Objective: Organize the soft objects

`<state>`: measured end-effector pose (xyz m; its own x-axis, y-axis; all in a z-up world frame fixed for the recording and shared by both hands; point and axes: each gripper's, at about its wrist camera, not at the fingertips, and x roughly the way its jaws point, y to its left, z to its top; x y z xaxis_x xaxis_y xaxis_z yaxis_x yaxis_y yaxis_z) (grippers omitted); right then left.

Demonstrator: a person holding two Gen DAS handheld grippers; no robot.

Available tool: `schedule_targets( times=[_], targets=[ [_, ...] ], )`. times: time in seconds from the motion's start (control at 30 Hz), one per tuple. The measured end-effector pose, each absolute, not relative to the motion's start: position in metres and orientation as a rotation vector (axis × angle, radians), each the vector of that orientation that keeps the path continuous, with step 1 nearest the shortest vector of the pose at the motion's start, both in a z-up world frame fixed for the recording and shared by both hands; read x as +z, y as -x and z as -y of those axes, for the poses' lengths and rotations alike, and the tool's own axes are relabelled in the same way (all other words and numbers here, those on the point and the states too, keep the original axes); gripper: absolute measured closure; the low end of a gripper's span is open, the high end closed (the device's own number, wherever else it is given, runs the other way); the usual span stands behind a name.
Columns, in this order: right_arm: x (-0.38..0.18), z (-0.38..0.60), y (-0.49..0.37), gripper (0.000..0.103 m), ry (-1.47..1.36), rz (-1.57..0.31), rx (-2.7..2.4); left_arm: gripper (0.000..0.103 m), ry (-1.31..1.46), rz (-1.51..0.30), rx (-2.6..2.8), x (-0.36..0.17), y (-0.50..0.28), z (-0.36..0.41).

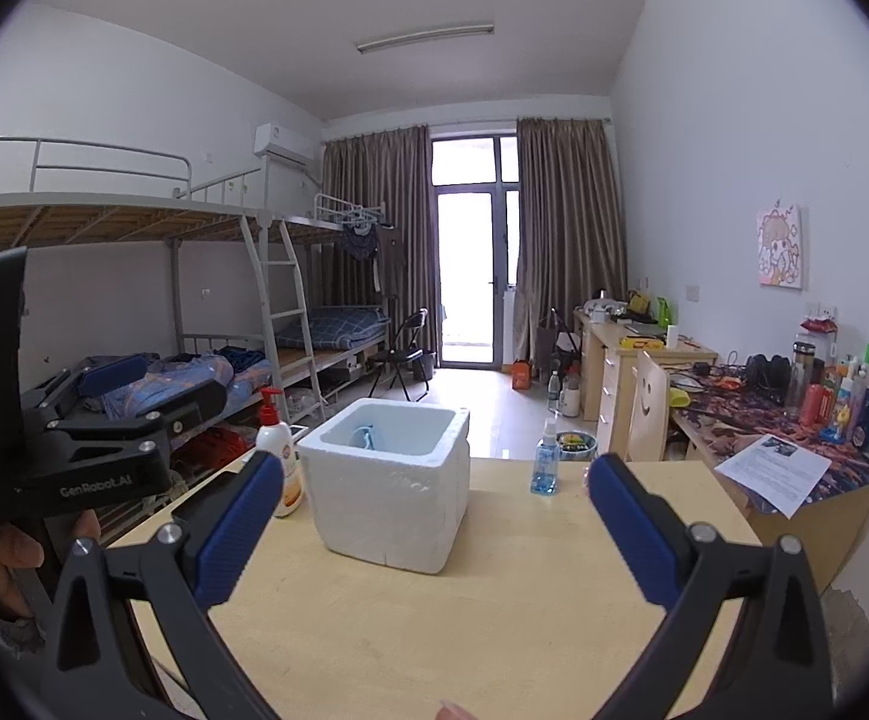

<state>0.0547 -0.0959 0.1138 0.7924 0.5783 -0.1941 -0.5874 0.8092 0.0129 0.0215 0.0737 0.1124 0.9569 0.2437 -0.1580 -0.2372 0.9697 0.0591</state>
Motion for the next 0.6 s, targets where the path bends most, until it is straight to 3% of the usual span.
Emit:
schedule_targets(
  times=[0.6],
  targets=[
    [0.08,0.099,0.004,0.0,0.054,-0.17,0.618,0.001,-0.023,-0.088,0.225,0.071,0.059,-0.06]
  ],
)
